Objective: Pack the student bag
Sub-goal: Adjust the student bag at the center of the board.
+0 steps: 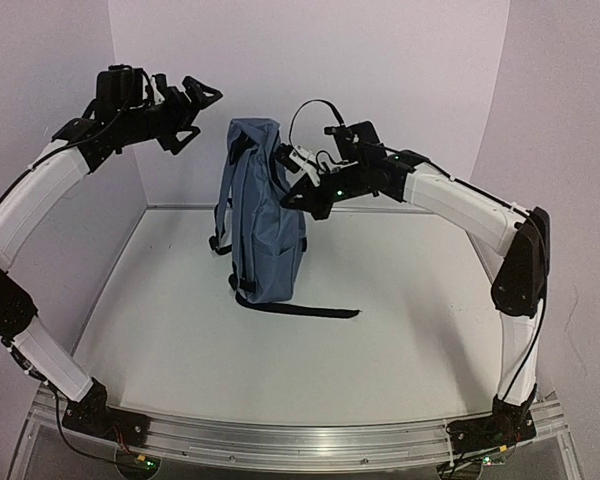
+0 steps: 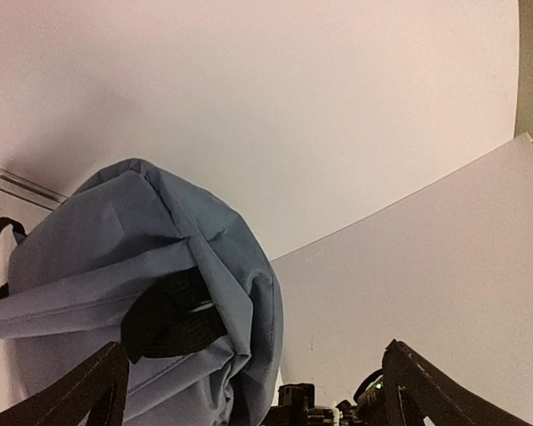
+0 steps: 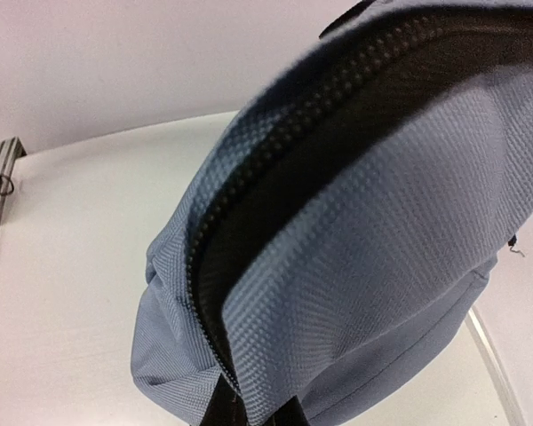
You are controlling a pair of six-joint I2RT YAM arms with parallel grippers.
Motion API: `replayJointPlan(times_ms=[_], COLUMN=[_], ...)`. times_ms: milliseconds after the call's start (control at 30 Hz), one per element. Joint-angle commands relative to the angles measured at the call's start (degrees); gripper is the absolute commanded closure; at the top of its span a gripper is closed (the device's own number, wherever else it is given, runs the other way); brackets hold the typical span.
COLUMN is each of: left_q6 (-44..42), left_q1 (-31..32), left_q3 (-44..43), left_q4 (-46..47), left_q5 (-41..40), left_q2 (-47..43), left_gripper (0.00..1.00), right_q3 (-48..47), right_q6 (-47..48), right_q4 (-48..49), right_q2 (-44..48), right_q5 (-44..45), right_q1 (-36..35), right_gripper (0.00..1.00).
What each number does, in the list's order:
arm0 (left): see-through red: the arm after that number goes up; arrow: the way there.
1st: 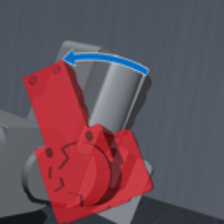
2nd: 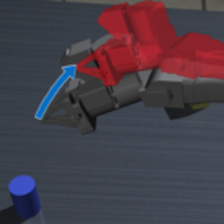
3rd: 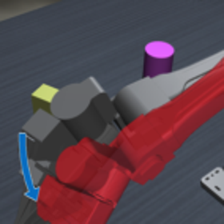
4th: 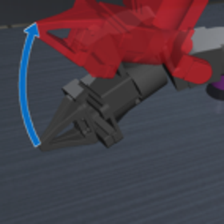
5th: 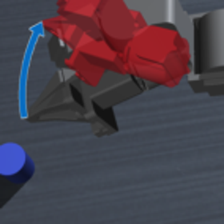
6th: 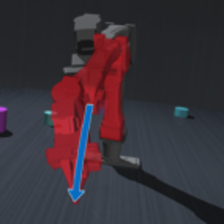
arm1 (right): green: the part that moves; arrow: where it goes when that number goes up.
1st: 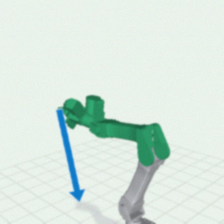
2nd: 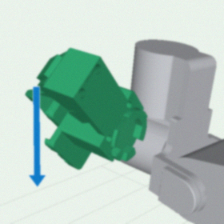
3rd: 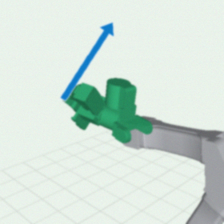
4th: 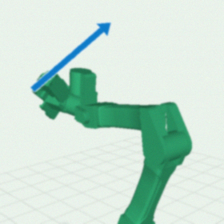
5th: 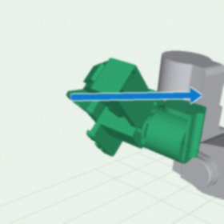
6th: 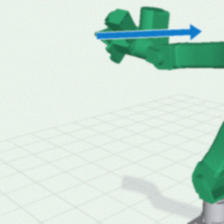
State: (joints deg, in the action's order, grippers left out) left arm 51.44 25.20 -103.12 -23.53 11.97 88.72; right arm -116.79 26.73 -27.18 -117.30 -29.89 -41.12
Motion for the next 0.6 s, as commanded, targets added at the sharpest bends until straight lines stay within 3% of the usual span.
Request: replayJointPlan(times_ms=[0,100,233,400,567], left_q6=[-6.05,-4.71,-2.01,1.97,3.2], left_q1=[0.55,0.15,0.09,0.06,0.03], left_q3=[-2.29,-1.04,2.93,11.62,12.46], left_q4=[-9.6,-10.05,-6.39,4.65,7.73], left_q5=[2.62,4.53,11.06,15.84,15.73], left_q2=[-0.47,-0.75,0.07,-0.5,1.56], left_gripper=[0.0,0.01,0.24,0.39,0.4], right_q3=[-0.21,0.47,-0.46,-0.05,0.66], right_q6=[13.23,14.65,13.84,13.08,12.83], right_q4=[-6.79,-7.38,-8.12,-8.42,-8.41], right_q2=[5.98,6.99,6.96,7.44,8.0], right_q5=[-1.95,-1.33,-1.46,-1.64,-2.05], right_q1=[0.08,0.08,0.08,0.05,0.08], right_gripper=[1.0,1.0,1.0,1.0,1.0])
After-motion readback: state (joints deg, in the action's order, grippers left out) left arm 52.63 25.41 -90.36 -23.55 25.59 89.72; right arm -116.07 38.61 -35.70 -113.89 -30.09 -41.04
